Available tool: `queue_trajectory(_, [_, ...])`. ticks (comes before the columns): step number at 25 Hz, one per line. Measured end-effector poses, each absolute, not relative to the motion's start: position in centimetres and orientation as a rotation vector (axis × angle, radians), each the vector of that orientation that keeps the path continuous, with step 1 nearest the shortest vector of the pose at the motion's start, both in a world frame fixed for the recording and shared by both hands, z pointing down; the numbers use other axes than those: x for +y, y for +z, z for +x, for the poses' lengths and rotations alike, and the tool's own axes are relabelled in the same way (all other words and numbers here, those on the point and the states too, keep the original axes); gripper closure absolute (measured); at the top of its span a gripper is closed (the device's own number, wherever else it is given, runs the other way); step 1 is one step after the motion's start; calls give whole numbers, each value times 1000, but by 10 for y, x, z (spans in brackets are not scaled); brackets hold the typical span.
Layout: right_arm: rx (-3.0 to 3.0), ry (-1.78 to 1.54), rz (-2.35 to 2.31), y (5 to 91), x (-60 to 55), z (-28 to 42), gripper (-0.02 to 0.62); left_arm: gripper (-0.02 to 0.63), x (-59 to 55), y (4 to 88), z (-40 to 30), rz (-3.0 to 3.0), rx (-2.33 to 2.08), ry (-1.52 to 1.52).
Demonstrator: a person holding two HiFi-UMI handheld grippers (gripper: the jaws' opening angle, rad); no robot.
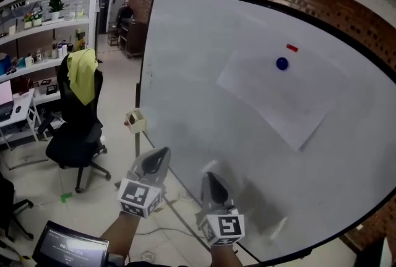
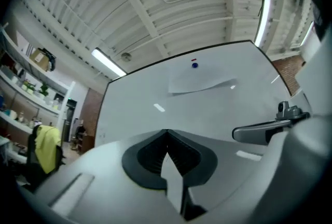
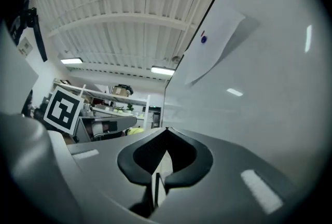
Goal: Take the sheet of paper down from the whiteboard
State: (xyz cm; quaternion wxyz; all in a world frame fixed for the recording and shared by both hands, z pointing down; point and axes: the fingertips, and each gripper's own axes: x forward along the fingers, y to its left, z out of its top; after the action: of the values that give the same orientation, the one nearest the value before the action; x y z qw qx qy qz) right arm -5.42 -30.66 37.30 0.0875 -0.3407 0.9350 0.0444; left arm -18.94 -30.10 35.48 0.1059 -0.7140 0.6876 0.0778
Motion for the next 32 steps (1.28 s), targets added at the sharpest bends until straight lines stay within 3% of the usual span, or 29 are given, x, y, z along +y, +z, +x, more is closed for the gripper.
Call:
queue_trajectory(8, [2524,194,-1338,318,-340,10,581,603,-382,252,-128,-2298,1560,228])
queue_trajectory(12, [2360,211,-1420,281,-324,50,581,515,-384,193,-85,-2317,1329,280])
queue_trajectory(17, [2228,132,-1473,252,-314,105,580,477,-380,131,-57,-2265,1224,367])
queue_trajectory(21, [2286,162,-1423,214,-312,114,469,456,-388,93,-40,-2231,1197,402])
queue_trajectory(28, [2327,137,-1322,174,-327,108,400,454,-397,54,-19,-2196,1199,387])
queue_trajectory(32, [2353,92,-1302,178,-334,104,396,449,-408,52,-19,-2215,1230,378])
